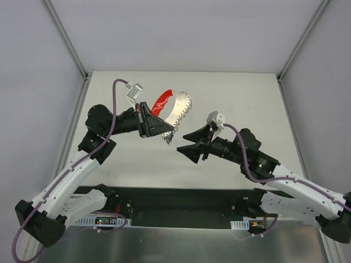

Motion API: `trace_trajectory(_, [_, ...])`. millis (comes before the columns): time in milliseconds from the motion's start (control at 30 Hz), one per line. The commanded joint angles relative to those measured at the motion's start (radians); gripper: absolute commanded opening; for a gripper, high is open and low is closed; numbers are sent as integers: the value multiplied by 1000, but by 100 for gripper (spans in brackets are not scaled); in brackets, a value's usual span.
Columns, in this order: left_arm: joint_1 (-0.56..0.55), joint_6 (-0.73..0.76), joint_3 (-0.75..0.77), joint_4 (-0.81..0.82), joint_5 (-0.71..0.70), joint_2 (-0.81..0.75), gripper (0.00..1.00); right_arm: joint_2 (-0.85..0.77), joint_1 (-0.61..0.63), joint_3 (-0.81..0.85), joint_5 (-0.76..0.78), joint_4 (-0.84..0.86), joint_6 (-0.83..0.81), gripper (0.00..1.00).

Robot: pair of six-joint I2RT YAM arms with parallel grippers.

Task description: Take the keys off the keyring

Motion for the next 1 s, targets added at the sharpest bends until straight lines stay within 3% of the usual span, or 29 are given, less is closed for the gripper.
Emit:
trace_trajectory(0, [-6, -27, 45, 64, 0, -5, 0, 35, 43, 66, 108, 71, -75, 61])
trace_trajectory(233, [-6, -47, 45, 81, -2, -3, 0, 103, 102, 107, 208, 95, -124, 61])
trace_trajectory(567, [-6, -56, 45, 98, 3, 1, 0, 155, 172, 148, 518, 88, -181, 59])
trace_trajectory(967, [-6, -65, 17, 87, -18, -36, 0, 176, 192, 104, 380, 295, -149, 54])
